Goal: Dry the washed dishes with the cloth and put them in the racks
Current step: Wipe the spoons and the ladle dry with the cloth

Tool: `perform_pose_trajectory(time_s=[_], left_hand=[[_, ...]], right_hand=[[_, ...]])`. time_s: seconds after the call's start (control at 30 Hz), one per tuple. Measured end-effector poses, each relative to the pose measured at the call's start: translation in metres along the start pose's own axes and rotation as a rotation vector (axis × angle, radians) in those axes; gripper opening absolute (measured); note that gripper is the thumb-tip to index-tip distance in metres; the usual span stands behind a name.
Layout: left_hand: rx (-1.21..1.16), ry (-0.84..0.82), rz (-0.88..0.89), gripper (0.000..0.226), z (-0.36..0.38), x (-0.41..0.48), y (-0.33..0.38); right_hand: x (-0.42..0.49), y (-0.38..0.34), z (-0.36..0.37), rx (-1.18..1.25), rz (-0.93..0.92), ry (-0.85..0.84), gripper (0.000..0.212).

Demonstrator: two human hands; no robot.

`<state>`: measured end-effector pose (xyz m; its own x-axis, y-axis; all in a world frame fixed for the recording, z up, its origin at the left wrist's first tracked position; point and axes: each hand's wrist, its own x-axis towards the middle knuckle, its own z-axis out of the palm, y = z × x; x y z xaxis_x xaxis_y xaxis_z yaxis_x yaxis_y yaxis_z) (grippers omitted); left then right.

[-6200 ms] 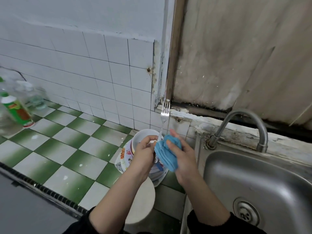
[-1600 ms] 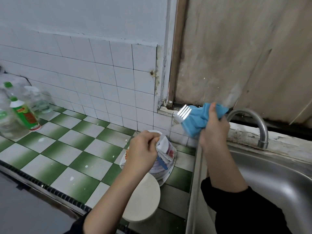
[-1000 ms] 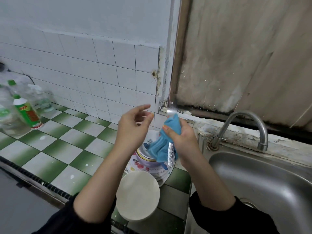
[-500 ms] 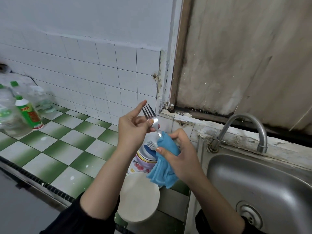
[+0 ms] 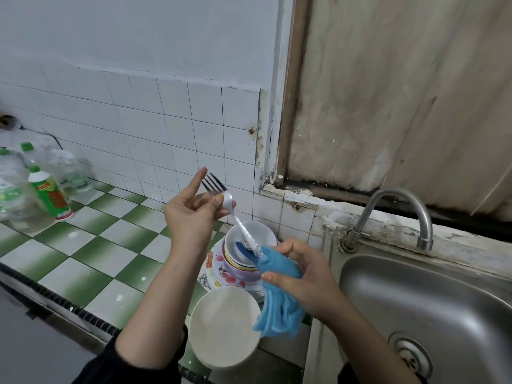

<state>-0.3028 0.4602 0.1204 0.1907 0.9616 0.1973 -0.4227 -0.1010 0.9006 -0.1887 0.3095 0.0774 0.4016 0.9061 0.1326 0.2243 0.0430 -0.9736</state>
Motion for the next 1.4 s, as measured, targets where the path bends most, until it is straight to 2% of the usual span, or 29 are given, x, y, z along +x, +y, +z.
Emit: perform_pose_trajectory(time_s=[0.3, 0.43, 0.67, 0.77, 0.83, 0.93, 1.0, 1.07, 1.2, 1.27, 1.4], left_hand=[[0.030, 0.001, 0.057, 0.056, 0.001, -0.002, 0.013], [0.137, -0.073, 0.056, 0.059, 0.013, -0.022, -0.008], [-0.037, 0.148, 0.090, 0.051, -0.019, 0.006, 0.009], [-0.017, 0.183, 0.123, 0.052, -0.028, 0.011, 0.012], [-0.012, 0.189, 0.131, 0.053, -0.029, 0.012, 0.013], [0.035, 0.124, 0.114, 0.058, -0.026, 0.004, 0.013], [0.076, 0.051, 0.092, 0.058, -0.020, -0.002, 0.011], [0.130, -0.034, 0.090, 0.053, -0.012, -0.009, 0.008], [0.258, -0.167, 0.084, 0.050, 0.004, -0.018, 0.003], [0.335, -0.157, 0.077, 0.050, 0.006, -0.019, 0.001], [0.457, -0.134, 0.051, 0.031, 0.001, -0.021, 0.006]], right_hand=[[0.031, -0.031, 0.005, -0.103, -0.100, -0.080, 0.030], [0.049, -0.036, 0.019, -0.070, -0.143, 0.020, 0.030], [0.022, -0.012, 0.016, -0.145, -0.082, -0.088, 0.029], [0.019, -0.005, 0.008, -0.177, -0.052, -0.017, 0.029], [0.023, -0.007, 0.002, -0.105, -0.014, 0.085, 0.027], [0.031, -0.021, -0.001, 0.133, -0.042, 0.283, 0.022], [0.039, -0.032, -0.001, 0.219, -0.083, 0.350, 0.018], [0.044, -0.041, 0.003, 0.282, -0.094, 0.343, 0.017], [0.050, -0.046, 0.028, 0.297, -0.087, 0.224, 0.022], [0.052, -0.041, 0.038, 0.325, -0.054, 0.220, 0.027], [0.056, -0.031, 0.042, 0.383, -0.004, 0.268, 0.033]])
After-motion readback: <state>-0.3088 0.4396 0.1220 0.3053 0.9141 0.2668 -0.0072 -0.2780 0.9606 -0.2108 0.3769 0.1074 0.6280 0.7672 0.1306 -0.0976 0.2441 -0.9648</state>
